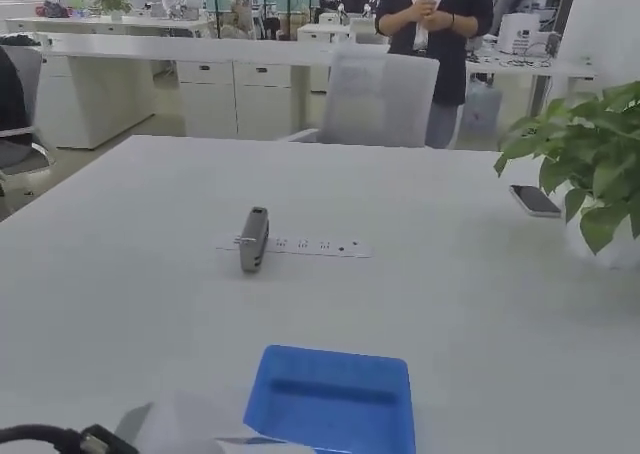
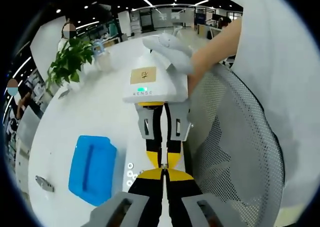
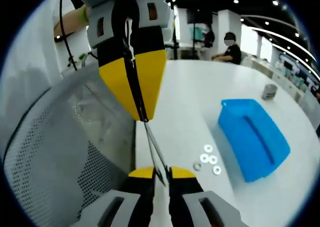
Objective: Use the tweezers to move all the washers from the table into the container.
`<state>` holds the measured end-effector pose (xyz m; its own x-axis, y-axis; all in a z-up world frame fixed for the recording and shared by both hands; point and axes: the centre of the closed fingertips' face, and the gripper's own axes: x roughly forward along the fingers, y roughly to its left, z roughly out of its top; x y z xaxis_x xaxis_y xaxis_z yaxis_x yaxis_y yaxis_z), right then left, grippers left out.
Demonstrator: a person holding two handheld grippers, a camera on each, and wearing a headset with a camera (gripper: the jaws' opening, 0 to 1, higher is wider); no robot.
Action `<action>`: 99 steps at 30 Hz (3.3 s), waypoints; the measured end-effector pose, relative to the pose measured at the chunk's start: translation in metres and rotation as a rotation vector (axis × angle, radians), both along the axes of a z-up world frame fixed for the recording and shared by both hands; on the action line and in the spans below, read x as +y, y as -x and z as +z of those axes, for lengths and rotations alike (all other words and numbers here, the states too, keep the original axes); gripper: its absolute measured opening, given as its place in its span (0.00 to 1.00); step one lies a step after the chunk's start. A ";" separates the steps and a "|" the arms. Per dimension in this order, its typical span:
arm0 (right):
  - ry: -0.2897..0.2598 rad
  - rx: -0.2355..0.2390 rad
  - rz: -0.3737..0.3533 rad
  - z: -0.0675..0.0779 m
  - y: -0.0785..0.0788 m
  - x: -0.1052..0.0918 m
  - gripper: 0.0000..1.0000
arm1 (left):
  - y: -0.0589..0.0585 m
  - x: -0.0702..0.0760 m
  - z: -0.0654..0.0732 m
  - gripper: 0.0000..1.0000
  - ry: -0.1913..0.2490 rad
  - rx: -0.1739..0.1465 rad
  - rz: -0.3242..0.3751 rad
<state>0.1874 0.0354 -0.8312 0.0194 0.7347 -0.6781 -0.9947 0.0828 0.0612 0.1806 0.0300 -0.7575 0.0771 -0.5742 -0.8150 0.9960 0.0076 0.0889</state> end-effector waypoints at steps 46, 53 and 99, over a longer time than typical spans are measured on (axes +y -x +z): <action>-0.110 0.059 -0.106 0.008 -0.048 0.016 0.07 | -0.052 0.003 0.004 0.00 -0.128 0.082 -0.055; -0.118 0.065 -0.107 0.011 -0.044 0.017 0.07 | -0.051 0.003 0.003 0.00 -0.135 0.090 -0.064; -0.091 0.074 -0.327 0.015 -0.053 0.011 0.03 | -0.073 0.108 0.082 0.89 0.933 -0.262 1.083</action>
<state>0.2404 0.0463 -0.8166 0.2173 0.7553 -0.6183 -0.9089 0.3875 0.1540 0.2535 0.1377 -0.6751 0.8934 -0.4421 -0.0796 0.4211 0.8860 -0.1942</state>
